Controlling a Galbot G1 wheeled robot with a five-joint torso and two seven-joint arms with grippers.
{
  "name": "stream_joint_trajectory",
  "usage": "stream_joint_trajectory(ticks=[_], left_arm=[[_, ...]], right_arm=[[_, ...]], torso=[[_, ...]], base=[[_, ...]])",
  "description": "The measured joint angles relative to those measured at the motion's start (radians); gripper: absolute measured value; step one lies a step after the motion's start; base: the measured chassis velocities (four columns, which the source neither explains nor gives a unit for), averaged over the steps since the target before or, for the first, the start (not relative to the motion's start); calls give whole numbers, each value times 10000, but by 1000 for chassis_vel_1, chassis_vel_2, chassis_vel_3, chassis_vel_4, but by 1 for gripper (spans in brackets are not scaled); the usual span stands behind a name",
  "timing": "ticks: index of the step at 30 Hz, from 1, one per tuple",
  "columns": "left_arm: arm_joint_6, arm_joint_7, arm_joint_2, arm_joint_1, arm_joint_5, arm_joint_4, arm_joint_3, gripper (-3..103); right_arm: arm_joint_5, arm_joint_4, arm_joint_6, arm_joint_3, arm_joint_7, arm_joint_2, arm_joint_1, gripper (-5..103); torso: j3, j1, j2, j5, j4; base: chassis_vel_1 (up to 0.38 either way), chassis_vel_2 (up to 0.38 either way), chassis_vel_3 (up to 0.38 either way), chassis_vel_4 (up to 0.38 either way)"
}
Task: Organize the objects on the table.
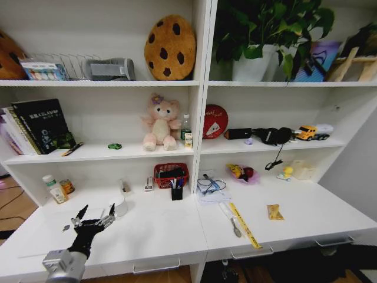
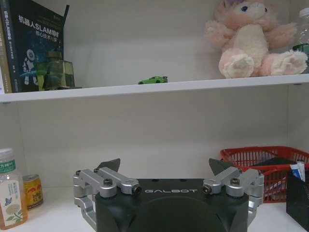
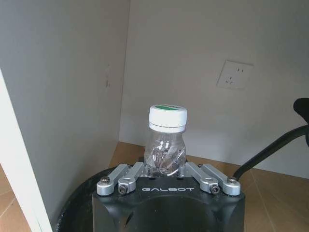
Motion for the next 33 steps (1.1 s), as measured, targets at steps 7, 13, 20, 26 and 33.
stream_joint_trajectory(ticks=[7,13,20,26,33], left_arm=[[0,0,0,0,0,0,0,100],[0,0,0,0,0,0,0,100],[0,0,0,0,0,0,0,100],[0,0,0,0,0,0,0,100],[-1,3,0,0,0,0,0,100]], right_arm=[[135,-67,-89,-55,110,153,106,40],[192,-271,45,-139,145,307,249,61],[188,-251,151,-135,130,282,132,88],[-67,731,-43,-453,1128,-74,-1026,100],[-411,2846,-841,-297,2006,-892,-2987,100]], torso=[[0,0,0,-4,2],[-1,-1,0,-2,2],[0,0,0,-2,3],[-1,-1,0,2,3],[-1,-1,0,6,-2]], base=[[0,0,0,0],[0,0,0,0],[0,0,0,0],[0,0,0,0],[0,0,0,0]])
